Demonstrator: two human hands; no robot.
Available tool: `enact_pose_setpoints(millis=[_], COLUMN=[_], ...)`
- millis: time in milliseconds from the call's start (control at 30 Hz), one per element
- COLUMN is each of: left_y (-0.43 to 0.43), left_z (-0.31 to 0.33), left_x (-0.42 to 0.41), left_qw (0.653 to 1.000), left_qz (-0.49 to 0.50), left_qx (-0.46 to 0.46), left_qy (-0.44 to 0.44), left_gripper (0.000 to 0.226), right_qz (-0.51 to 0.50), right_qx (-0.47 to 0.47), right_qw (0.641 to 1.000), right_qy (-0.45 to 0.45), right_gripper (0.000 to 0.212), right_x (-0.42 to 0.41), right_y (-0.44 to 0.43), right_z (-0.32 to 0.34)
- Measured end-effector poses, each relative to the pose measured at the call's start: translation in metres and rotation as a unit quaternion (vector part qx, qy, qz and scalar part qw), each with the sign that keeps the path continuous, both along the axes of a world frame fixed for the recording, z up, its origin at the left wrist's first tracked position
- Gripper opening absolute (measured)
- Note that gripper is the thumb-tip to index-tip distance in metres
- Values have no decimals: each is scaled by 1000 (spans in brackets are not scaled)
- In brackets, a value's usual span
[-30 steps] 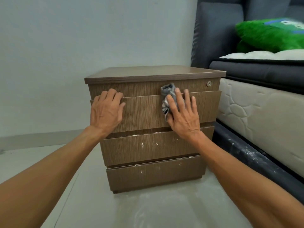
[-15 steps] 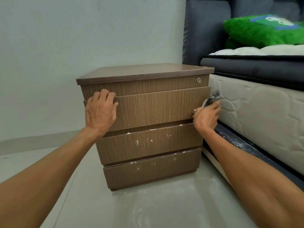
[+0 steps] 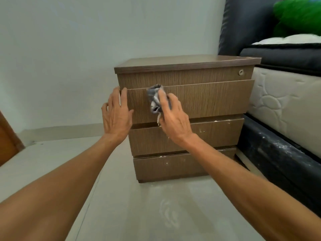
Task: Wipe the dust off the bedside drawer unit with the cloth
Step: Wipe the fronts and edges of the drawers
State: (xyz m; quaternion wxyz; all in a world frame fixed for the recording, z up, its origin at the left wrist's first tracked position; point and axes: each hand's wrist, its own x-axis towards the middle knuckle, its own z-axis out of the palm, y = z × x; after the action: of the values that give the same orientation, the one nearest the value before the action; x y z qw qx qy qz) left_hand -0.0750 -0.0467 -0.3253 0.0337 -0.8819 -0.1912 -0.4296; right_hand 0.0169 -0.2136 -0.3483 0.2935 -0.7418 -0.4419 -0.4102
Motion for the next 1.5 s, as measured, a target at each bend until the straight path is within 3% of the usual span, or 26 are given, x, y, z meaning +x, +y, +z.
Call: enact_pose_setpoints(millis=[167, 233, 433, 633, 800, 900, 1100, 1167, 1267, 1500], left_y=[21, 21, 5, -2, -8, -12, -29, -31, -30, -29], left_z=[-14, -22, -40, -60, -65, -68, -71, -68, -62, -58], left_x=[-13, -14, -4, 5, 7, 9, 11, 11, 11, 1], left_qw=[994, 993, 983, 975, 970, 960, 940, 935, 928, 926], left_qz=[15, 7, -24, -12, -1, 16, 56, 69, 79, 72], left_qx=[-111, -120, -182, -219, -239, -274, -329, -342, -360, -368], left_qy=[18, 19, -18, -34, -47, -56, -69, -66, -51, -26], left_gripper=[83, 75, 65, 52, 45, 41, 26, 23, 30, 40], right_qz=[-2, -29, -63, -127, -179, -228, -338, -354, -320, -94], right_qx=[-102, -133, -134, -158, -153, -104, 30, 52, 45, -13], right_qw=[989, 978, 962, 963, 968, 968, 912, 896, 917, 983], right_qy=[-106, -158, -230, -180, -83, -12, 232, 265, 235, 155], right_gripper=[63, 58, 53, 67, 88, 84, 88, 83, 79, 74], right_x=[-9, -1, 24, 57, 83, 92, 96, 89, 68, 9], right_y=[71, 76, 45, -27, -92, -130, -182, -192, -191, -114], right_z=[-26, -34, -39, -41, -41, -41, -34, -35, -41, -28])
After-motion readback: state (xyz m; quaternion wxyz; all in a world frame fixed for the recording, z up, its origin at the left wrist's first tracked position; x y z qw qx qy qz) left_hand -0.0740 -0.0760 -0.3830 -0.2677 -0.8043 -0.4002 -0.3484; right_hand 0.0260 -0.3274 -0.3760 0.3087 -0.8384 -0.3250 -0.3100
